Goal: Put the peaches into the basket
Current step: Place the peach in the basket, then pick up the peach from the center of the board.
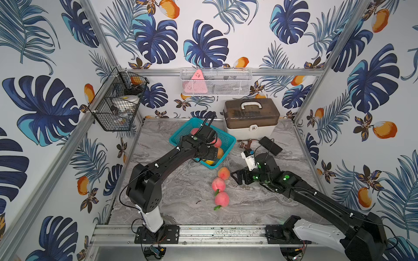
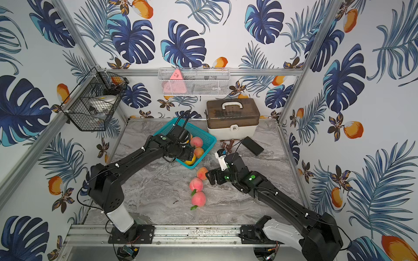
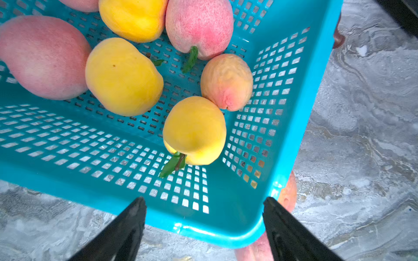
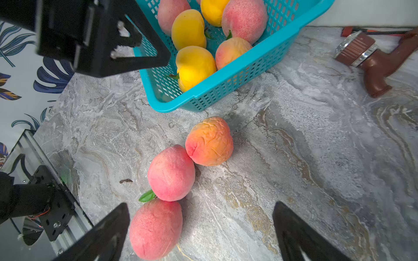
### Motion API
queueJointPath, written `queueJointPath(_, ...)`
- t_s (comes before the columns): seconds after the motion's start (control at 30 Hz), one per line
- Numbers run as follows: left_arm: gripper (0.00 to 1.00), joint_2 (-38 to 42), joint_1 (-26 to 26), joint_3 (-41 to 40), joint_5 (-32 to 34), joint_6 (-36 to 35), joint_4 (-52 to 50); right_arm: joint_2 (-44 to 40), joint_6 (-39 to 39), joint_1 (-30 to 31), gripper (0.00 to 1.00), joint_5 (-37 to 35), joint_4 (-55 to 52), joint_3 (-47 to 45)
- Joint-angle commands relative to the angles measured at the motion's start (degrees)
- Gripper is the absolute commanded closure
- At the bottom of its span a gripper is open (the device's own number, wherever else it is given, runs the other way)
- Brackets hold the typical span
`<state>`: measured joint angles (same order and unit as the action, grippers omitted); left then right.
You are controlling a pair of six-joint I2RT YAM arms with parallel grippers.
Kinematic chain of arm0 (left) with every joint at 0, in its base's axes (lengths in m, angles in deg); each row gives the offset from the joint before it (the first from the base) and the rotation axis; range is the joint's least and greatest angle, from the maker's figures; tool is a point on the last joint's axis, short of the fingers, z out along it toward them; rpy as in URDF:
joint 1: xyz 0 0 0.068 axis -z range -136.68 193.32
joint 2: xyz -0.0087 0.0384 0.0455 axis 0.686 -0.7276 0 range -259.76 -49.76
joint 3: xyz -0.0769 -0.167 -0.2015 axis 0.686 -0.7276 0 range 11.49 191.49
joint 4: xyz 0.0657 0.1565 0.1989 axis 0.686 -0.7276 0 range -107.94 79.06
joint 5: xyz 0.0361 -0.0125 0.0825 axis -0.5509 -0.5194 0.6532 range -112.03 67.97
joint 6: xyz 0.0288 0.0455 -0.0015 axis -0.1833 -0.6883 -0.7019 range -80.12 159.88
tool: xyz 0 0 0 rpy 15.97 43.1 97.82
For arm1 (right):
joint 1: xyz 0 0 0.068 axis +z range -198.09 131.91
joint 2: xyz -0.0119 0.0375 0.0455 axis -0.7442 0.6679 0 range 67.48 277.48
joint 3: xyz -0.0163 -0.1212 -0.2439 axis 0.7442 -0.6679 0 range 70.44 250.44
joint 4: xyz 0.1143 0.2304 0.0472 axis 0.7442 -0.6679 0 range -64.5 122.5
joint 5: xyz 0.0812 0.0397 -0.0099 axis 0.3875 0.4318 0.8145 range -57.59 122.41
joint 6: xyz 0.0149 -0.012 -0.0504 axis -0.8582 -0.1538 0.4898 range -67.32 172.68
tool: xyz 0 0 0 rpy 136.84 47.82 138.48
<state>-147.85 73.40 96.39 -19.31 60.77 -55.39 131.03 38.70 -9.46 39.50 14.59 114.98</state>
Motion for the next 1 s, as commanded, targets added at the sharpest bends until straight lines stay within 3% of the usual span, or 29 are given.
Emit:
queueJointPath(0.0, 0.14, 2.8, 0.0, -1.5, -0.3, -0.3, -1.5, 1.8, -0.9, 0.0, 0.0, 1.8, 2.2, 0.9)
queueJointPath(0.47, 0.01, 13.8, 0.0, -6.5, -9.7, -2.1, -2.6, 10.2, -2.0, 0.0, 0.0, 4.2, 9.0, 0.6)
queueJointPath(0.6, 0.01, 15.4, 0.0, -8.8, -13.9, -1.8, -1.0, 13.1, -2.6, 0.0, 0.0, 4.1, 11.1, 0.6)
queueJointPath(0.97, 0.01, 16.8, 0.1, -12.2, -17.7, -0.6, 3.1, 18.6, -3.4, 0.0, 0.0, 4.2, 15.9, 0.6)
